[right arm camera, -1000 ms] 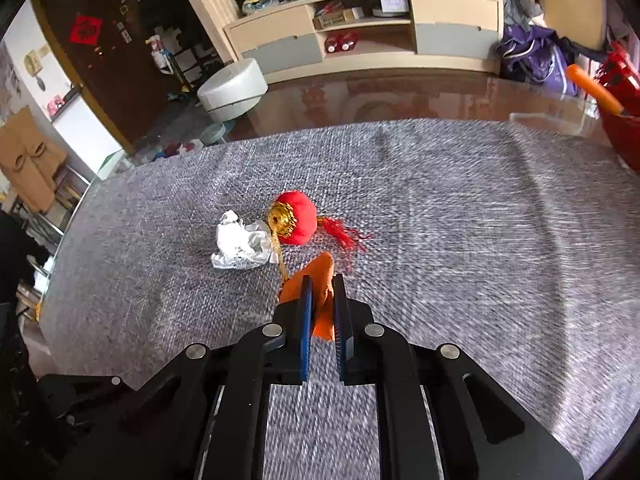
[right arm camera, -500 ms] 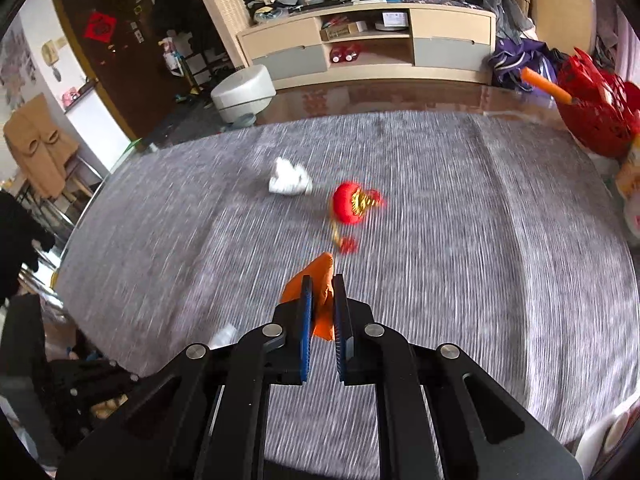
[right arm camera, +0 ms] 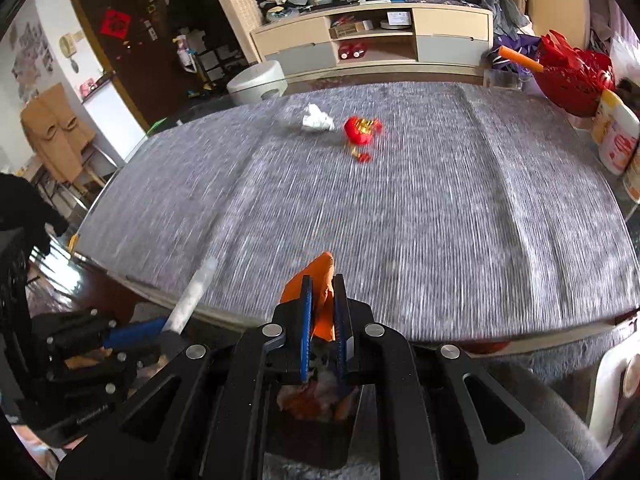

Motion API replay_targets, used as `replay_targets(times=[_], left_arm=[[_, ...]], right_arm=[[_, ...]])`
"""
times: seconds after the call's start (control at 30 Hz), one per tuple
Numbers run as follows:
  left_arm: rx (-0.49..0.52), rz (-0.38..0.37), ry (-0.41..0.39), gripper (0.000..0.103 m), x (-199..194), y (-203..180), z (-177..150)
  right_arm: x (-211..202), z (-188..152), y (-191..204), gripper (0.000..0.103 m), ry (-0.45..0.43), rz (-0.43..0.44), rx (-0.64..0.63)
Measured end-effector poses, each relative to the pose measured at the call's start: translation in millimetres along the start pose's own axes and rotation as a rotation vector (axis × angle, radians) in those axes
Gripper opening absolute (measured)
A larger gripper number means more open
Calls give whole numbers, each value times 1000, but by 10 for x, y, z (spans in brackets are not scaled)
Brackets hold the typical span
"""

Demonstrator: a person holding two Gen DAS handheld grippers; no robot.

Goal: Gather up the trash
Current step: 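Lower both tools into the grey bin and open them to drop stick and paper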

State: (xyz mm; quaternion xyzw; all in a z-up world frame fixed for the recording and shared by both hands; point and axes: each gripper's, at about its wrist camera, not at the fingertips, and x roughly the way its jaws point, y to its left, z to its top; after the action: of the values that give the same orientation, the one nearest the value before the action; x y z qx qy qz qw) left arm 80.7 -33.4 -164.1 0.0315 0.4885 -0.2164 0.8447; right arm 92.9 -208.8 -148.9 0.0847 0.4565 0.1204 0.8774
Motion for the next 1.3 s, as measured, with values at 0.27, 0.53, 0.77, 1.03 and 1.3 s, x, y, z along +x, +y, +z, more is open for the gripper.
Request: replay_targets(times=[0.27,0.53,0.77,1.03,1.3], left_arm=[[-44,-24,46,13,148,-93,-380],[-100,-27,115,13,478,-67,-803],[-98,-3,152,13,624,-65,-952],[-117,8,196,13,763,13,-1022],[-123,28,199,17,747,74,-986]], right_arm=[[150,-559,116,11,81,20,14],[470,-961,200,11,182,28,5],[694,-1131,182,12,243,-1,10],[785,-1200,170,14,275,9,24],[818,-1136,110,30,290,23,64]])
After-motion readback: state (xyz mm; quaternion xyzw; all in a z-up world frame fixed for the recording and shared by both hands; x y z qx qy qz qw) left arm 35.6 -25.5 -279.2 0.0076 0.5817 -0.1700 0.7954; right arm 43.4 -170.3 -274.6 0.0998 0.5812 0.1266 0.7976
